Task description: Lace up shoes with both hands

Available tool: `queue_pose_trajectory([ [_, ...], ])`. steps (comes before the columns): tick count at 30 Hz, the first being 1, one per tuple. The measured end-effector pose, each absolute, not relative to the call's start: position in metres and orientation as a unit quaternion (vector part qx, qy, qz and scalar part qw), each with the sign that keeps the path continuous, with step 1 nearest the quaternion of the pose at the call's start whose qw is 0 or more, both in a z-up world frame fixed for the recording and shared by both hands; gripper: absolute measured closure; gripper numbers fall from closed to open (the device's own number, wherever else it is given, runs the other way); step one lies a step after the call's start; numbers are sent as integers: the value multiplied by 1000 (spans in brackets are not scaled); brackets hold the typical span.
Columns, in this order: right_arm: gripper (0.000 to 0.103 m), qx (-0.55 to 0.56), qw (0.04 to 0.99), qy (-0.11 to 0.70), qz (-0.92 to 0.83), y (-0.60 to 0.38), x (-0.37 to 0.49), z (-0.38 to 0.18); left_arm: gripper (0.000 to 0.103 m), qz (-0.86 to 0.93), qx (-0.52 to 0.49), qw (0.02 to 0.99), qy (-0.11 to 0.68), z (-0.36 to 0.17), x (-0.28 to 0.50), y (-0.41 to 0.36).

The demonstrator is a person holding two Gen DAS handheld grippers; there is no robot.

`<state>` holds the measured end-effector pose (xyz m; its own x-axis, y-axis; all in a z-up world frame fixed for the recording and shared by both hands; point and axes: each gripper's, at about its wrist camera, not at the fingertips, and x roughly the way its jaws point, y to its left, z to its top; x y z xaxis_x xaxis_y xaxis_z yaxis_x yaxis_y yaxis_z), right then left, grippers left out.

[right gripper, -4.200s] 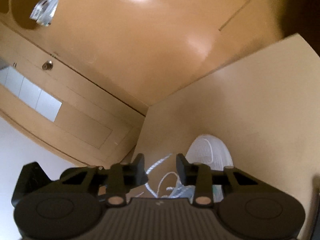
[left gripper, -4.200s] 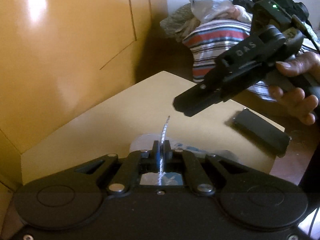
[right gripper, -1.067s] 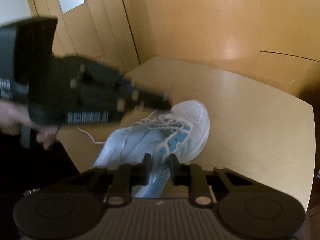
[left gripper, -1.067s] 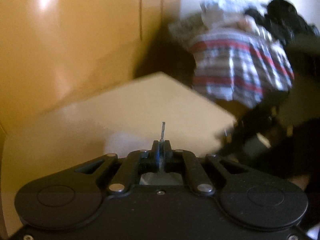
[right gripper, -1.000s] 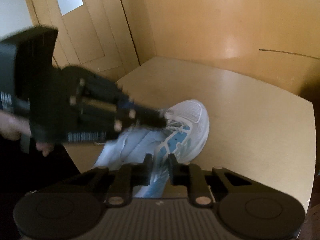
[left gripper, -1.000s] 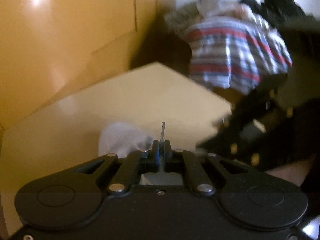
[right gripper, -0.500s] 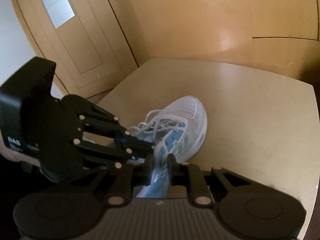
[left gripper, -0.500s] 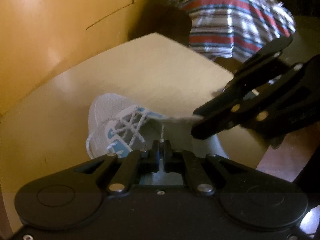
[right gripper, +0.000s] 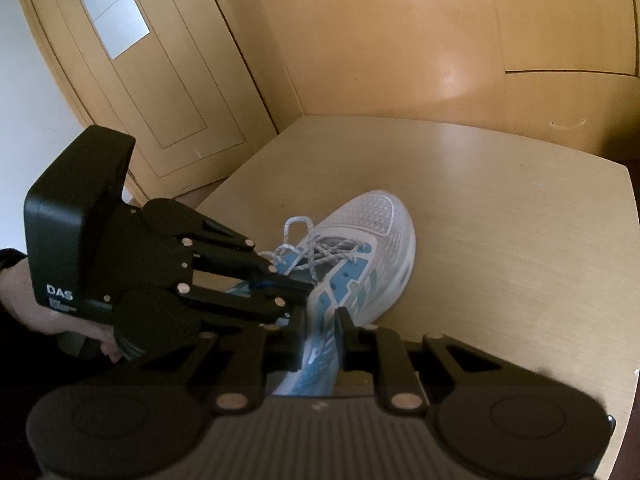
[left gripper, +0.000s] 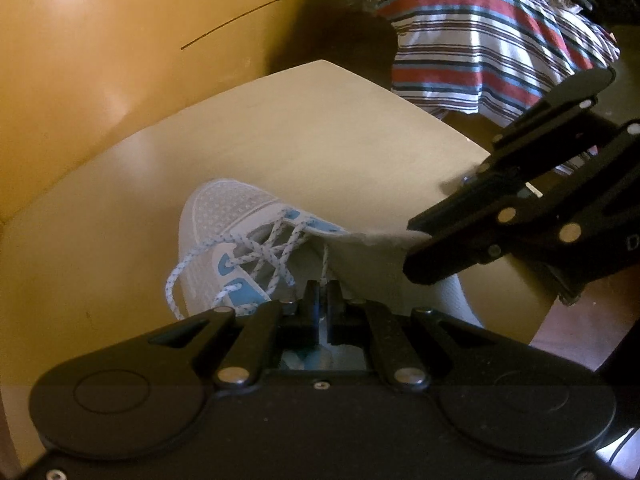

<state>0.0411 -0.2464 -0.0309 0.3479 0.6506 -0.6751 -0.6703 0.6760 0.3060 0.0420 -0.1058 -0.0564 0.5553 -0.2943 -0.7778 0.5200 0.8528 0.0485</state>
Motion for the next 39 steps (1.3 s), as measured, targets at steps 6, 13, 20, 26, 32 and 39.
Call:
queue_pose_trajectory([
  [6, 87, -11, 820, 406, 402, -248, 40, -31, 103, -239, 143, 871, 406, -55, 40, -106],
  [13, 87, -13, 820, 406, 404, -246, 42, -33, 103, -243, 146, 871, 402, -54, 40, -106],
  [20, 86, -14, 820, 406, 404, -247, 40, -32, 103, -246, 148, 872, 396, -55, 41, -107],
  [26, 86, -13, 820, 407, 402, -250, 41, -31, 103, -254, 161, 871, 388, -54, 35, -111],
  [32, 86, -11, 819, 409, 402, -251, 42, -31, 103, -257, 163, 872, 385, -52, 34, -109],
  [39, 85, -13, 819, 410, 401, -251, 44, -31, 103, -260, 168, 870, 384, -54, 33, -111],
])
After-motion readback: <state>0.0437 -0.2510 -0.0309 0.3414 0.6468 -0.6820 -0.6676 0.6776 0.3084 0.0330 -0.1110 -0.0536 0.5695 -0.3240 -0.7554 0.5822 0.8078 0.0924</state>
